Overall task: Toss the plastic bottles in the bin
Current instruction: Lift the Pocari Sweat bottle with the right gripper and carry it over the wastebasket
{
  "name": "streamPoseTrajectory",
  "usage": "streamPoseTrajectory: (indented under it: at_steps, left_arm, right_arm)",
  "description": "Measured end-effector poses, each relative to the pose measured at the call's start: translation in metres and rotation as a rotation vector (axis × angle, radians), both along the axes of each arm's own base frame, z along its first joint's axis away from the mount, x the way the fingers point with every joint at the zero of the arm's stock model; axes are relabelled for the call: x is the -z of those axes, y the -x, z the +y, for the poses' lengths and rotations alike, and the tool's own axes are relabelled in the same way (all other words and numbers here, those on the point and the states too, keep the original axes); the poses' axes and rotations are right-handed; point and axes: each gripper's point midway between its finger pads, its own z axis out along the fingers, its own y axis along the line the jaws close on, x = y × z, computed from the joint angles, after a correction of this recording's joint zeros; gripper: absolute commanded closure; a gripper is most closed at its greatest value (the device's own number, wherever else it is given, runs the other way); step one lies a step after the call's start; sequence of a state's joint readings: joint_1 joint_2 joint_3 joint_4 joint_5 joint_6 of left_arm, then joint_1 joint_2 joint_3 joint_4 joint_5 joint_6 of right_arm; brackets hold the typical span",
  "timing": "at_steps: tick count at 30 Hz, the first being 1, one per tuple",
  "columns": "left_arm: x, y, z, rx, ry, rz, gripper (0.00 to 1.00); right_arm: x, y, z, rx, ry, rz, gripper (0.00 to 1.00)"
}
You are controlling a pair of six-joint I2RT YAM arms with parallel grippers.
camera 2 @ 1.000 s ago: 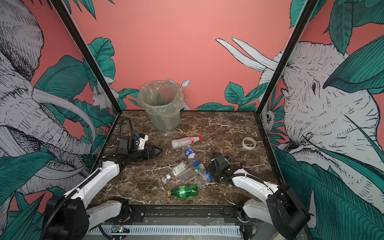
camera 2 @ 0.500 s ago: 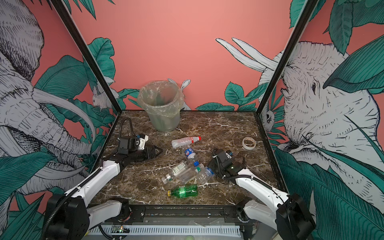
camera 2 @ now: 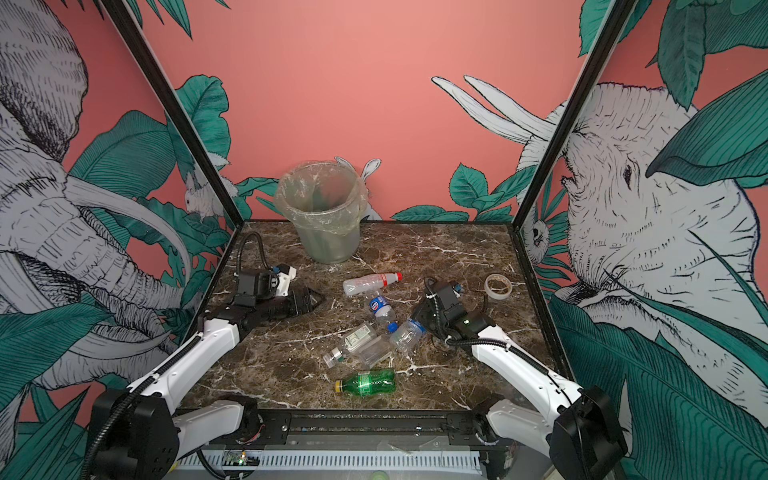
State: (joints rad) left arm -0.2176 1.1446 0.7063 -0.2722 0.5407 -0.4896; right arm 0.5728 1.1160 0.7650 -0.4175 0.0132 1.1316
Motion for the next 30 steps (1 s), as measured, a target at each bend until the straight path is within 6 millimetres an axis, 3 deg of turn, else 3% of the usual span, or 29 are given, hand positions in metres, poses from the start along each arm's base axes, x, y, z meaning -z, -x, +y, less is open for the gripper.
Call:
streamPoseTrajectory:
  at_steps: [16, 30]
  left_arm:
    - [0.002, 0.001, 0.002, -0.012, -0.006, 0.013, 0.01]
    - [0.000, 0.001, 0.003, -0.032, 0.001, 0.018, 0.01]
  right_arm:
    - [-0.015, -0.023, 0.013, -0.040, -0.057, -0.070, 0.40]
    - [-0.055, -0.064, 0.049, -0.089, -0.180, -0.205, 0.41]
